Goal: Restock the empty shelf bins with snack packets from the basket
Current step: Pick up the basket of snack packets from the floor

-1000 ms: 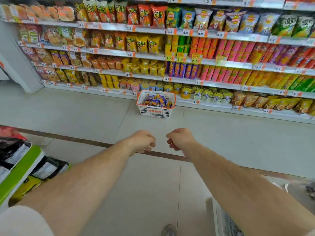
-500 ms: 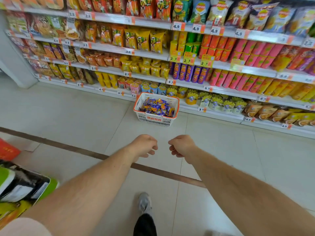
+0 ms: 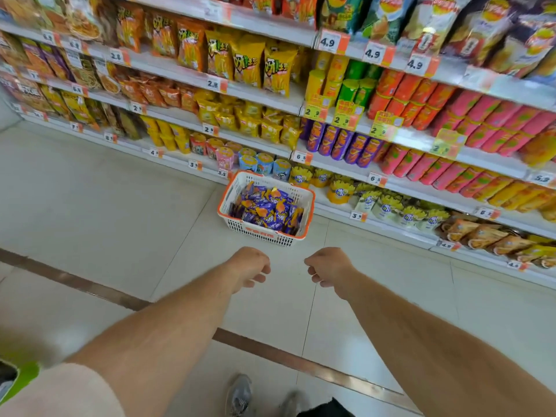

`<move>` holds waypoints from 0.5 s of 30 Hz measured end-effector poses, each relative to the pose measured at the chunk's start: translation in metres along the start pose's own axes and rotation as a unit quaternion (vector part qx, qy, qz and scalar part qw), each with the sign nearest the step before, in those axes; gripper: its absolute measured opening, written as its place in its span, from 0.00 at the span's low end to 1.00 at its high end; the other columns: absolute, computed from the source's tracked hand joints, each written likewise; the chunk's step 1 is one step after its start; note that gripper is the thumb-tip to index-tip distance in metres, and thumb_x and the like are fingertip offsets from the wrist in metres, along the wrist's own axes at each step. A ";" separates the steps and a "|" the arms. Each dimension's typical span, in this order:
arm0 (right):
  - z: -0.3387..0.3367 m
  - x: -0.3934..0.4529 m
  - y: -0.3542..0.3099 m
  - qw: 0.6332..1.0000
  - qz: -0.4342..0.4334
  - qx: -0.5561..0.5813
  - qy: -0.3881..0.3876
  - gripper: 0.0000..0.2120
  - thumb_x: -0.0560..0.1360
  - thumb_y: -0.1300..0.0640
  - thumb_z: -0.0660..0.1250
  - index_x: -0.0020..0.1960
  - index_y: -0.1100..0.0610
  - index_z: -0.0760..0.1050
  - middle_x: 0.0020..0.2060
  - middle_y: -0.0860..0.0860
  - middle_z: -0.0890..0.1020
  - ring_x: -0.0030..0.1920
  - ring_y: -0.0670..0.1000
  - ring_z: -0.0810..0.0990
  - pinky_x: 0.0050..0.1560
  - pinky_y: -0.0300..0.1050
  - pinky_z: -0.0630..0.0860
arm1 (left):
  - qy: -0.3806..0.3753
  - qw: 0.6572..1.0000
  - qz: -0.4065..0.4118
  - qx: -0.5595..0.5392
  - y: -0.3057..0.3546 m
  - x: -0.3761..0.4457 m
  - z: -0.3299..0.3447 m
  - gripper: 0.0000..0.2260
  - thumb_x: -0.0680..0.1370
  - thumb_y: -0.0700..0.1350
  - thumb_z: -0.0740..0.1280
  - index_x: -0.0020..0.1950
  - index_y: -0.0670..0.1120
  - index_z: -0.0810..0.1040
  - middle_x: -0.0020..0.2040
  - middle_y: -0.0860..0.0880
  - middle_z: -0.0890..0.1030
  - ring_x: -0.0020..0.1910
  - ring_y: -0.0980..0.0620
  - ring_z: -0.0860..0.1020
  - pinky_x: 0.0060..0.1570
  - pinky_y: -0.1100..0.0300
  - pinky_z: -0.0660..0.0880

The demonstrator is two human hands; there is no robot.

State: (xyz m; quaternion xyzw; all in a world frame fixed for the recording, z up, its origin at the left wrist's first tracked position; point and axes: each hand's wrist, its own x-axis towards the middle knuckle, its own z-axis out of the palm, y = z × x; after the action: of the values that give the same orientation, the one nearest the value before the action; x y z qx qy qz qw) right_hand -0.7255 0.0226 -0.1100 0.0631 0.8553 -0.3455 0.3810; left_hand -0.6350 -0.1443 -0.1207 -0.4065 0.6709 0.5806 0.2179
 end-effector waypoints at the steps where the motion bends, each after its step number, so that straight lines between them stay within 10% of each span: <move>1: -0.007 0.016 -0.008 1.000 0.004 -0.012 -0.009 0.06 0.75 0.65 0.64 0.44 0.55 0.70 0.35 0.56 0.72 0.32 0.53 0.68 0.30 0.38 0.60 | 0.003 1.000 -0.006 0.002 0.010 0.013 -0.001 0.07 0.79 0.42 0.62 0.53 0.43 0.77 0.48 0.47 0.81 0.40 0.51 0.79 0.44 0.57 0.73; 15: -0.090 0.244 -0.122 0.986 -0.057 -0.115 -0.107 0.08 0.75 0.58 0.67 0.38 0.57 0.73 0.35 0.52 0.77 0.33 0.50 0.75 0.35 0.41 0.72 | 0.109 0.979 -0.115 -0.130 0.145 0.172 0.018 0.05 0.79 0.42 0.60 0.51 0.45 0.75 0.43 0.50 0.81 0.36 0.52 0.78 0.40 0.60 0.71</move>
State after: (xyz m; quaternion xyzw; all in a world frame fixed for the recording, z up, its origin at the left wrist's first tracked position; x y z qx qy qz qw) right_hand -0.9965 -0.0497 -0.1711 -0.0672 0.8460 -0.2710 0.4543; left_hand -0.8522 -0.1785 -0.1691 -0.5663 0.5585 0.5862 0.1541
